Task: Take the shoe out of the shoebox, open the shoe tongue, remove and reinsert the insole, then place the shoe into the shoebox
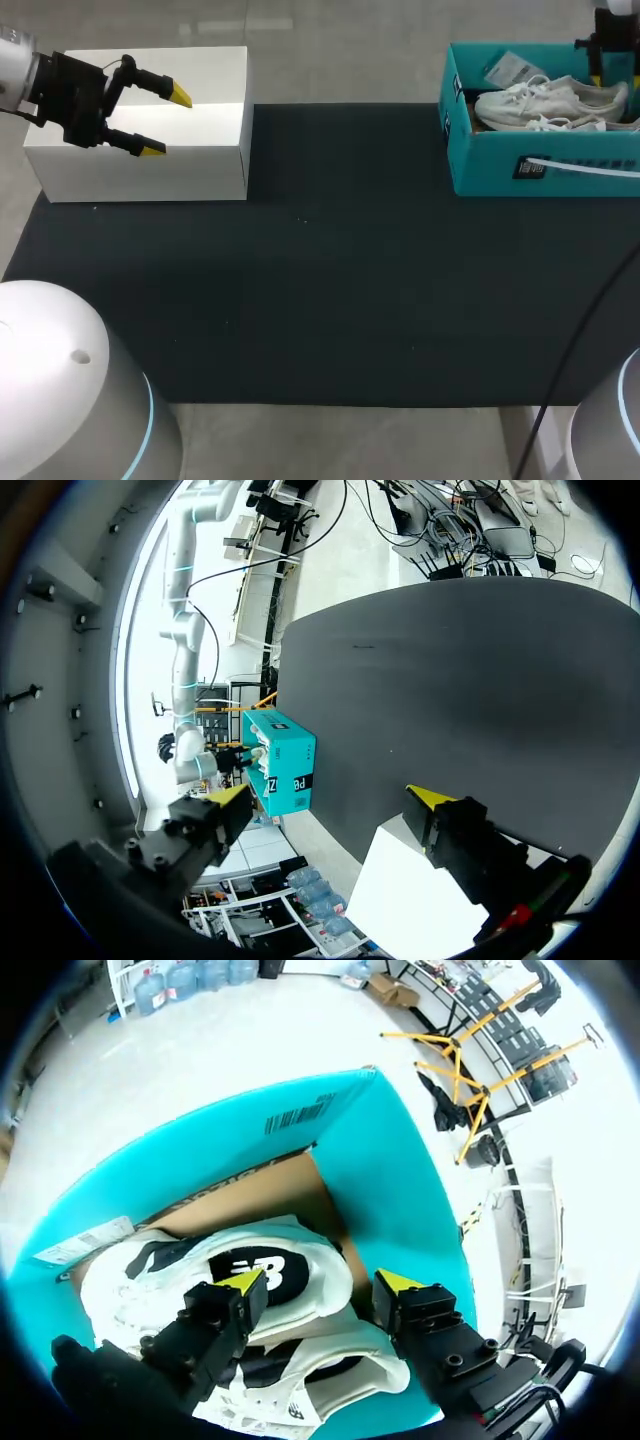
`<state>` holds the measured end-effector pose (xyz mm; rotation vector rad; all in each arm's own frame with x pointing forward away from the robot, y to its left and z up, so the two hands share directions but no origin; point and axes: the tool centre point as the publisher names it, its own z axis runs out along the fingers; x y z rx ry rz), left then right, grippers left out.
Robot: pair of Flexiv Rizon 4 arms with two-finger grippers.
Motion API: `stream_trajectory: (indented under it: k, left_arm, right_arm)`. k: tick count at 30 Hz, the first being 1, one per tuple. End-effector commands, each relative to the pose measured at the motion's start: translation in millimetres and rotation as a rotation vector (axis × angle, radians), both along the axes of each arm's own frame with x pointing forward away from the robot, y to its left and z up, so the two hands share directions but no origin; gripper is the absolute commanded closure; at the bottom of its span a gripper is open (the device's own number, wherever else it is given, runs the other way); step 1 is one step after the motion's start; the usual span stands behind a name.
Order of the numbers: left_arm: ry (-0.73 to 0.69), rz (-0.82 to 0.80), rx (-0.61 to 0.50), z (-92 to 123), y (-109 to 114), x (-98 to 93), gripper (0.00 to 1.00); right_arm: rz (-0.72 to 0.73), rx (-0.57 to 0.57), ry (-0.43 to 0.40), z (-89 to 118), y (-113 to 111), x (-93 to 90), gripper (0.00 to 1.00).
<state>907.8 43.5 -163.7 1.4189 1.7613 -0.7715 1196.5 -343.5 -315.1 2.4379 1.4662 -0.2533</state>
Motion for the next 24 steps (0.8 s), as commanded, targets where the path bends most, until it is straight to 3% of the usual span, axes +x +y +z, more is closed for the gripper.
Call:
stream_trajectory:
  k: [1,4,11,24]
  left_arm:
    - [0.001,-0.001,0.004,0,0,0.6,0.0]
    - [0.001,-0.001,0.004,0,0,0.6,0.0]
    - [0.001,-0.001,0.004,0,0,0.6,0.0]
    - [0.001,-0.001,0.004,0,0,0.6,0.0]
  right_arm:
    - [-0.028,0.078,0.111,18,3,3.1,0.21]
    - [-0.016,0.092,0.093,29,11,1.1,0.13]
    - [0.016,0.147,0.029,62,34,-10.9,0.08]
    - [0.092,0.162,-0.04,107,86,-70.9,0.0]
